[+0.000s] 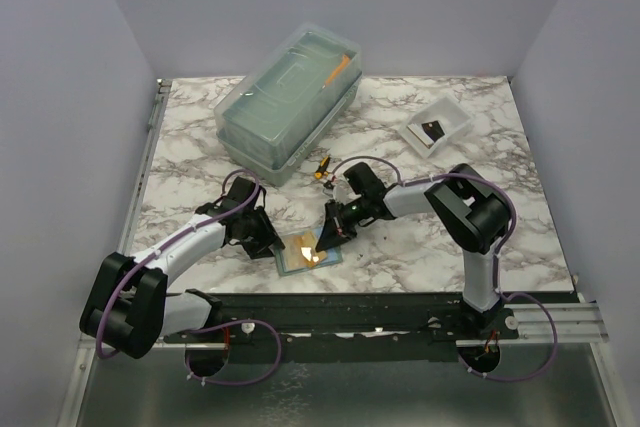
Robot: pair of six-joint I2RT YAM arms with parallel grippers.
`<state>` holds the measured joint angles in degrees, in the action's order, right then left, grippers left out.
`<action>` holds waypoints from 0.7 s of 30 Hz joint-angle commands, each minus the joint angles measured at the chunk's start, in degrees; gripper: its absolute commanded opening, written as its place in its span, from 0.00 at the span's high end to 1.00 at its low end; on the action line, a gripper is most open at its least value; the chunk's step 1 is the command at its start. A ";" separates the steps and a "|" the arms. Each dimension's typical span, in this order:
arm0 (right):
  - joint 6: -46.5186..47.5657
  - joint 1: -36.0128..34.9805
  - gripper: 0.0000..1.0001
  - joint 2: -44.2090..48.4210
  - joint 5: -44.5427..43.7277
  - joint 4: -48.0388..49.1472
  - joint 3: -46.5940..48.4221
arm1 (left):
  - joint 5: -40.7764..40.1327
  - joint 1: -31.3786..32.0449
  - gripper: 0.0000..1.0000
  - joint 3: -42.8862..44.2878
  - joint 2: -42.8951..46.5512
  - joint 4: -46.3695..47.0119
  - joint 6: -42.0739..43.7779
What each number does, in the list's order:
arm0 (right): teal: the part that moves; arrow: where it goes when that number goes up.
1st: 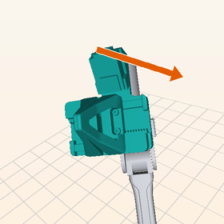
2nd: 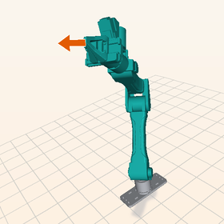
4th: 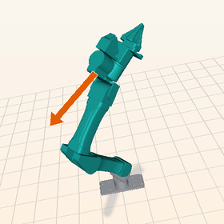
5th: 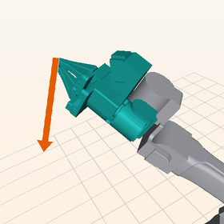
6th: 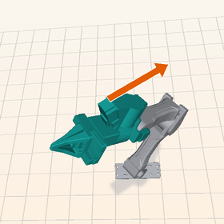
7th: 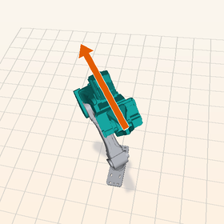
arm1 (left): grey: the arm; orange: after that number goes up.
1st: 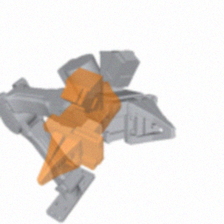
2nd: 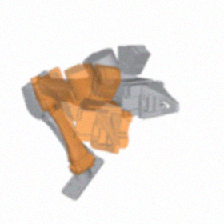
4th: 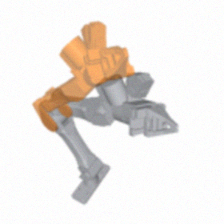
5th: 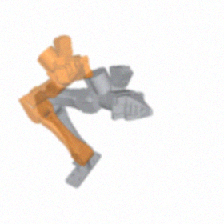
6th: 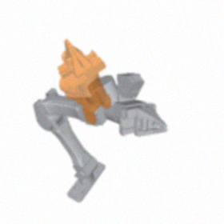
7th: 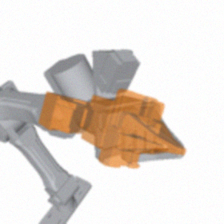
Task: Put the credit cards into the card holder
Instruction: Insert the credit card into the card holder.
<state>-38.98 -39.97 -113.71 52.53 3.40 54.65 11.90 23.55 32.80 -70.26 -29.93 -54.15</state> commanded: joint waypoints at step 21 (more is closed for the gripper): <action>-3.46 -0.35 1.00 -2.52 -5.29 11.42 -2.15 | 0.84 0.41 0.67 -2.19 0.20 2.45 -2.20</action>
<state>-41.50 -40.05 -114.45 50.61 11.70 53.80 12.03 23.70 31.66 -70.28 -29.08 -55.33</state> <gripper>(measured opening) 0.005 0.331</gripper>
